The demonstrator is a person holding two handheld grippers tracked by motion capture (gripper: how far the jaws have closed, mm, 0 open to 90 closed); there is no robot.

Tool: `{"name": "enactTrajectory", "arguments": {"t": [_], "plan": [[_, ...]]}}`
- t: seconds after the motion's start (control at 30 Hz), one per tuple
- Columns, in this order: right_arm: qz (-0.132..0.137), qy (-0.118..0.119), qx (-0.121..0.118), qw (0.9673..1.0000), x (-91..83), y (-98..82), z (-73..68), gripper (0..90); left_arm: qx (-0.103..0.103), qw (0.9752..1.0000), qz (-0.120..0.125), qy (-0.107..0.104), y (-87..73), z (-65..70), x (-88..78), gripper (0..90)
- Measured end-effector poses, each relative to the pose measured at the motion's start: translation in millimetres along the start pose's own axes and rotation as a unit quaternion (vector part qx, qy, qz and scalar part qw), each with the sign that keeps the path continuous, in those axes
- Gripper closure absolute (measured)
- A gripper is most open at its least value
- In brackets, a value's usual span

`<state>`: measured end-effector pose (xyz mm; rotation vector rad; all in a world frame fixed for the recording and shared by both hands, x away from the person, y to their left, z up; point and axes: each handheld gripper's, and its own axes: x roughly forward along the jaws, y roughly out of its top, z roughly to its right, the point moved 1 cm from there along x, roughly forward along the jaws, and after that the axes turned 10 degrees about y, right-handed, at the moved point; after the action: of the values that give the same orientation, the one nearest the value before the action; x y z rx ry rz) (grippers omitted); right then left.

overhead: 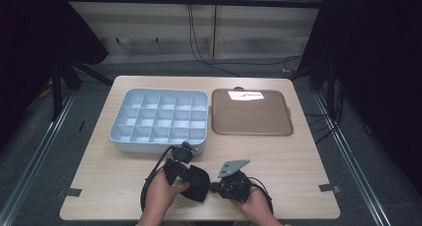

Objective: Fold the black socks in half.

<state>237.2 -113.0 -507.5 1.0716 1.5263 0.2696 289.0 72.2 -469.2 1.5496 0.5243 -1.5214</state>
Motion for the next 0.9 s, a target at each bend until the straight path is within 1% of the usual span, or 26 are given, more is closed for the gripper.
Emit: {"name": "enactTrajectory", "arguments": {"t": [0.2, 0.27, 0.33, 0.43, 0.6, 0.63, 0.73, 0.8, 0.9], "plan": [[-0.001, -0.001, 0.0, 1.0, 0.1, -0.1, -0.6, 87.1, -0.006, 1.0, -0.004, 0.007, -1.1, -0.2, 1.5, 33.3], [-0.003, -0.004, -0.002, 1.0, -0.2, 0.1, -0.9, 87.0, -0.005, 0.9999, -0.008, 0.006, -1.4, -0.3, 2.0, 33.1], [-0.001, -0.002, -0.001, 1.0, 0.1, -0.1, -0.8, 87.0, -0.005, 0.9999, -0.007, 0.007, -1.6, -0.3, 2.8, 32.8], [-0.002, -0.002, -0.001, 1.0, -0.1, 0.0, -0.8, 87.0, -0.008, 0.9999, -0.01, 0.008, -1.6, -0.3, 4.8, 32.1], [-0.001, -0.001, -0.002, 1.0, -0.5, -0.5, -0.7, 87.1, -0.004, 0.9998, -0.009, 0.015, -0.6, 2.6, 8.3, 31.2], [-0.002, -0.001, -0.001, 1.0, -0.6, -0.6, -0.6, 87.2, -0.002, 0.9998, -0.011, 0.014, -0.5, 2.2, 8.4, 31.3], [-0.002, -0.001, -0.001, 1.0, -0.6, -0.6, -0.6, 87.1, -0.005, 0.9999, -0.012, 0.01, -0.6, 1.4, 9.3, 31.2], [-0.002, 0.0, -0.002, 1.0, -0.7, -0.6, -0.5, 87.1, -0.005, 0.9999, -0.014, 0.007, -0.6, 1.5, 9.1, 32.6], [-0.001, -0.004, -0.003, 1.0, -0.6, -0.8, -1.0, 87.0, -0.004, 0.9999, -0.01, 0.006, -1.0, 2.9, 9.0, 36.5]]}}
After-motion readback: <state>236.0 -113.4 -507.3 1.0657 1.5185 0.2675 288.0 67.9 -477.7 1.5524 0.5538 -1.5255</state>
